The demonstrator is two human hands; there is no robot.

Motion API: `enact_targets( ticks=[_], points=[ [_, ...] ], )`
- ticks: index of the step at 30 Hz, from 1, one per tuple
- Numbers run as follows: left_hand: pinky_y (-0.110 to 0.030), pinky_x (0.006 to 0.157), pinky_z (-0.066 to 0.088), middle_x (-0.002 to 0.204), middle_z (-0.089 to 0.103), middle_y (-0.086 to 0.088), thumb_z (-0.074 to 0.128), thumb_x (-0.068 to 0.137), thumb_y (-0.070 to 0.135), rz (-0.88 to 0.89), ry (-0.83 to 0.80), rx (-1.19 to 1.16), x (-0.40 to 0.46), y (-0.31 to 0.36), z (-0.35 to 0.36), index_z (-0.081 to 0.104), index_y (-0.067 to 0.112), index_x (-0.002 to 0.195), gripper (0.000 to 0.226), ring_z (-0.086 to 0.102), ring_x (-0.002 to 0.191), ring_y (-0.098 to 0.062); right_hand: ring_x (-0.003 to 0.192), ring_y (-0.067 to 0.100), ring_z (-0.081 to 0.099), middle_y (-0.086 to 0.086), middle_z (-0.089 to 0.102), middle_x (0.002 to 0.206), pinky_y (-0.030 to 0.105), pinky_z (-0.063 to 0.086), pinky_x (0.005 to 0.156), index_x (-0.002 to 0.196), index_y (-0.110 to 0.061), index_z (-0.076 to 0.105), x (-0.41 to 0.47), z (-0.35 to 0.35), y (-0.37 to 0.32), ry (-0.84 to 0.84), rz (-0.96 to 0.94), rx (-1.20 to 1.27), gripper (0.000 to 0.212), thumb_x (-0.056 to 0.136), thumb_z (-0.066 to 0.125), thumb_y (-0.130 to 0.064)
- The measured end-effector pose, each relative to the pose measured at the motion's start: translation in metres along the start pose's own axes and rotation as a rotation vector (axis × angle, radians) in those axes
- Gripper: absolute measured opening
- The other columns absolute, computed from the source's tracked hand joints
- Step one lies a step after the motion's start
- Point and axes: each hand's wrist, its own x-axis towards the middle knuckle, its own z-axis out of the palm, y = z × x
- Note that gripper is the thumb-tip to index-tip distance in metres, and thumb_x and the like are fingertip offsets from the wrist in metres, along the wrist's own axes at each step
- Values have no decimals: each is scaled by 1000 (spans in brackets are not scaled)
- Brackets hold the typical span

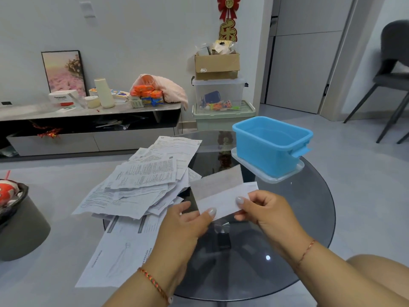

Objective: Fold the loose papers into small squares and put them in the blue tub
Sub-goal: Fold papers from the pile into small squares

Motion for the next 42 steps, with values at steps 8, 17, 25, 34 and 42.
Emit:
enact_targets(
  ticks=[8, 17, 25, 34, 42],
  points=[
    [-36, 68, 56, 86, 74, -11, 67, 85, 11, -13, 94, 1, 10, -2, 8, 70, 7, 87, 5, 69, 80, -28, 57, 22, 64, 9, 72, 71, 26, 57, 60, 98, -2, 54, -6, 2, -4, -35, 61, 72, 22, 82, 68, -4],
    [-21, 49, 52, 71, 72, -14, 63, 88, 5, -135, -36, 41, -6, -5, 8, 65, -11, 83, 17, 66, 55, -14, 116, -6, 43, -25, 51, 124, 9, 29, 101, 122, -37, 51, -22, -30, -2, -361, -716, -1009, 63, 66, 66, -62],
    [-27, 55, 58, 80, 72, -15, 61, 89, 5, -105, -78, 350, -13, -7, 8, 68, 1, 86, 8, 70, 59, -16, 89, 6, 65, -17, 68, 102, 26, 57, 73, 104, -31, 67, -29, -30, 19, -469, -679, -1102, 36, 75, 55, -48],
    [-9, 79, 34, 94, 43, 24, 59, 78, 54, 535, -104, 965, -21, -11, -5, 40, 46, 118, 46, 39, 98, 6, 75, 15, 62, -9, 68, 83, 34, 52, 64, 89, -25, 67, -28, -20, 21, -430, -726, -1205, 23, 78, 47, -29],
    [-24, 77, 36, 81, 56, 15, 43, 79, 47, 646, -176, 1106, -18, -31, -7, 63, 32, 82, 25, 46, 83, -4, 71, 8, 58, -11, 66, 75, 28, 52, 62, 87, -30, 69, -31, -22, 19, -387, -589, -1042, 23, 83, 48, -38]
  ],
)
